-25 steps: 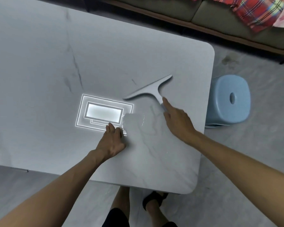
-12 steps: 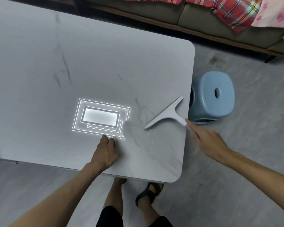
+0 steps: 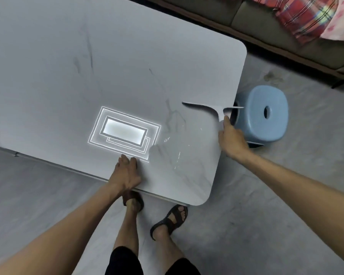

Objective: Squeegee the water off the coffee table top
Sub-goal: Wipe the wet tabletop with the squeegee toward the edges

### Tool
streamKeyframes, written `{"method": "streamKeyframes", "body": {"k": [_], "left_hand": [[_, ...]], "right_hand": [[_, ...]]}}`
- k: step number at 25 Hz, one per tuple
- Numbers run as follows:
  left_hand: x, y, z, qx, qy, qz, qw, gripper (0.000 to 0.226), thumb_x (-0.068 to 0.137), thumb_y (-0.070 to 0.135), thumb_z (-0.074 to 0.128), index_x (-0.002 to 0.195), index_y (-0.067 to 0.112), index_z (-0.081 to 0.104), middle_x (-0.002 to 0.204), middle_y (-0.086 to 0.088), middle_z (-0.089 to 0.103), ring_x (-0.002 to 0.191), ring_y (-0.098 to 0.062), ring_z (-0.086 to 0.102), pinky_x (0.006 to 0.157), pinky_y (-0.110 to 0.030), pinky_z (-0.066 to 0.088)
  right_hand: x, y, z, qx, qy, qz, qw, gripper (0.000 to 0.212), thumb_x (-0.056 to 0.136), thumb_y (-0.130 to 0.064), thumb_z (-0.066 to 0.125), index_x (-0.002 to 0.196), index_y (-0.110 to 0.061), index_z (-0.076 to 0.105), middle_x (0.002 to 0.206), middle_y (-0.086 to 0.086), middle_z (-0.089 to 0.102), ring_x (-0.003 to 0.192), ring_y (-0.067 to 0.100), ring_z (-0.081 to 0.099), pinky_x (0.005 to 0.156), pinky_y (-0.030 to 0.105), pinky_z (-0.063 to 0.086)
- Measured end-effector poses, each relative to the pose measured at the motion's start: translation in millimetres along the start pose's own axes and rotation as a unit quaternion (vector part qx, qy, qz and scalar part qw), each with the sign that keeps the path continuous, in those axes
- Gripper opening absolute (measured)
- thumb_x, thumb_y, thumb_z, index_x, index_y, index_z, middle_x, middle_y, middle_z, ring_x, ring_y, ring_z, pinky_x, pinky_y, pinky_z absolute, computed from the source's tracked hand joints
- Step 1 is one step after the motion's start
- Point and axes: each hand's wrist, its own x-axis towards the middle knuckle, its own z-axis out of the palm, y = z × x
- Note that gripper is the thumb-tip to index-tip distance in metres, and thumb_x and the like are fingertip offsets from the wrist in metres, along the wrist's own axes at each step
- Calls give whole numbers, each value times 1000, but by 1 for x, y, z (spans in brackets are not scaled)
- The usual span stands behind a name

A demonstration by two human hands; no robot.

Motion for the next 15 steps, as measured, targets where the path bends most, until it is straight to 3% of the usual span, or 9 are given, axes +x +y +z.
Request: {"method": "streamKeyframes", "body": {"k": [3, 5, 9, 12, 15], "left_hand": [[5, 0, 2, -8, -23, -8, 1000, 42, 76, 9, 52, 117, 2, 42, 134, -34, 33, 118, -45, 41, 97, -44, 39], [6, -2, 3, -14, -25, -6, 1000, 43, 76, 11, 53, 116, 3, 43, 134, -33, 32, 117, -44, 41, 95, -44, 40], [3, -6, 2, -28, -17, 9, 999, 27, 74, 9, 53, 97, 11, 39, 119, -23, 40, 93, -32, 42, 74, -34, 33], [2, -9, 1, -36, -20, 15, 999, 25, 75, 9, 53, 95, 12, 39, 118, -21, 39, 95, -33, 43, 74, -34, 32], [3, -11, 0, -29, -27, 17, 999, 28, 77, 11, 54, 104, 8, 44, 124, -24, 38, 108, -40, 46, 81, -39, 39]], "right_hand": [[-55, 8, 27, -29, -56, -5, 998, 61, 99, -17, 32, 153, -26, 6, 105, 24, 59, 86, 37, 58, 67, 34, 43], [-74, 6, 30, -23, -67, -1, 997, 58, 100, -18, 32, 153, -25, 9, 103, 19, 60, 83, 32, 57, 65, 33, 42], [-35, -17, 4, 16, 26, 11, 999, 51, 99, -14, 31, 149, -19, 22, 109, 20, 57, 90, 37, 56, 61, 29, 42], [12, -41, -8, 95, 55, 85, 990, 49, 96, -8, 32, 145, -15, 28, 110, 16, 49, 82, 30, 52, 41, 25, 36], [5, -52, 9, 98, 37, 99, 990, 58, 95, -7, 30, 151, -17, 19, 126, 17, 50, 96, 36, 58, 48, 35, 49]]}}
